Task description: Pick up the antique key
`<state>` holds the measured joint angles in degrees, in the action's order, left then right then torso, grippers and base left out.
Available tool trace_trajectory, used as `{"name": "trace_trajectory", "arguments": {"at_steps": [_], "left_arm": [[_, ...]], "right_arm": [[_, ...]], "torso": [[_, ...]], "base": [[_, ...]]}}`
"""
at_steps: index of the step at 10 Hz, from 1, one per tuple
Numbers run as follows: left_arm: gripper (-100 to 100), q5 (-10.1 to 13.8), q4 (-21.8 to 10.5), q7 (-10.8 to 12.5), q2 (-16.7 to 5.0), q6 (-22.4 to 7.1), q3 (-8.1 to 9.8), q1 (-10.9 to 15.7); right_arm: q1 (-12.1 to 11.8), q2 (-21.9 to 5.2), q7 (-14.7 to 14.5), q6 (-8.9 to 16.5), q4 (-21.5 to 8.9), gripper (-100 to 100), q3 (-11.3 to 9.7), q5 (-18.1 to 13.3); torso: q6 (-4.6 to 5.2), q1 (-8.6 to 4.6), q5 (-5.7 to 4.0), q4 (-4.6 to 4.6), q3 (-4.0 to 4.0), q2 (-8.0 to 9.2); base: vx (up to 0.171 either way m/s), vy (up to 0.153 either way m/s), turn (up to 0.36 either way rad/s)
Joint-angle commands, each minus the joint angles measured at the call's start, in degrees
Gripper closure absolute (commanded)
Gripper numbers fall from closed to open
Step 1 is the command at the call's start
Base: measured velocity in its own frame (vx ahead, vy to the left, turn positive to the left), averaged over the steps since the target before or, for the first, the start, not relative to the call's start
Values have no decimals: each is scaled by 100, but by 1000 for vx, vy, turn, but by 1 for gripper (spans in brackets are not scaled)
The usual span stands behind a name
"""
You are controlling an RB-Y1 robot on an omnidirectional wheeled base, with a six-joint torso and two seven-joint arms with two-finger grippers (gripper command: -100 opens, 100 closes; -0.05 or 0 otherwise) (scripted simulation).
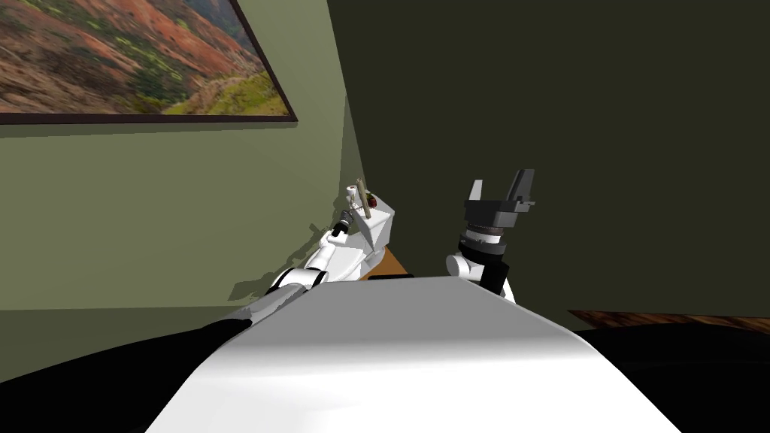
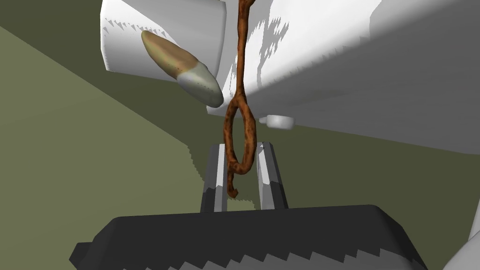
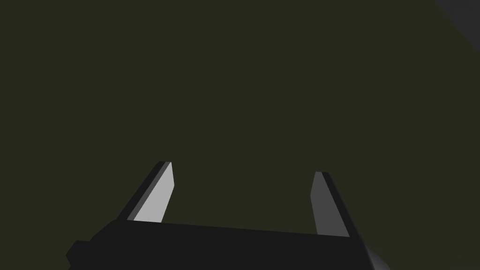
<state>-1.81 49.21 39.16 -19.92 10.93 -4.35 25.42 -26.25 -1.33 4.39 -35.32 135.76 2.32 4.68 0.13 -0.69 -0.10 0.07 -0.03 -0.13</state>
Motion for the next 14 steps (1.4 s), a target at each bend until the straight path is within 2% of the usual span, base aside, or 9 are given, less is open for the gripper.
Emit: {"name": "trace_trajectory", "arguments": {"at_steps": [1, 2, 3, 4, 5, 6, 7, 13, 14], "left_arm": [[100, 0, 0, 0, 0, 0, 0, 0], [100, -1, 0, -1, -1, 0, 0, 0], [0, -1, 0, -2, -1, 1, 0, 0], [100, 50, -211, -124, 116, 42, 17, 163], [100, 120, -313, -342, 327, 52, 56, 270], [100, 120, -313, -382, 327, 52, 56, 270], [100, 190, -416, -572, 539, 62, 95, 376], [100, 401, -723, -1376, 1172, 92, 212, 694], [100, 401, -723, -1412, 1172, 92, 212, 694]], "right_arm": [[0, 0, 0, 0, 0, 0, 0, 0], [0, 0, 0, 0, 0, 0, 0, 0], [0, 0, 0, 0, 0, 0, 0, 0], [0, 0, 0, 0, 0, 0, 0, 0], [0, 0, 0, 0, 0, 0, 0, 0], [0, 0, 0, 0, 0, 0, 1, 0], [0, -1, 0, 0, 0, 0, 1, 0], [0, 0, 0, 0, 0, 0, 0, 0], [0, -1, 0, 0, 0, 0, 1, 0]], "torso": [[0, 0, 0, 0, 0, 0], [0, 1, 0, 0, -1, -1], [0, 1, 1, -1, -2, -2], [0, 2, 1, -1, -2, -3], [-1, 7, 3, -1, -2, -4], [-6, 23, 6, -2, -3, -3], [-2, 27, 9, -2, -2, -2], [-2, 28, 12, -3, -2, 0], [-1, 28, 12, -3, -4, -4]], "base": [[0, 0, 0], [0, 0, 0], [0, 0, 0], [-1, 20, 67], [-5, 56, 143], [-7, 65, 71], [-15, 79, 98], [-11, 58, 78], [2, 49, 51]]}}
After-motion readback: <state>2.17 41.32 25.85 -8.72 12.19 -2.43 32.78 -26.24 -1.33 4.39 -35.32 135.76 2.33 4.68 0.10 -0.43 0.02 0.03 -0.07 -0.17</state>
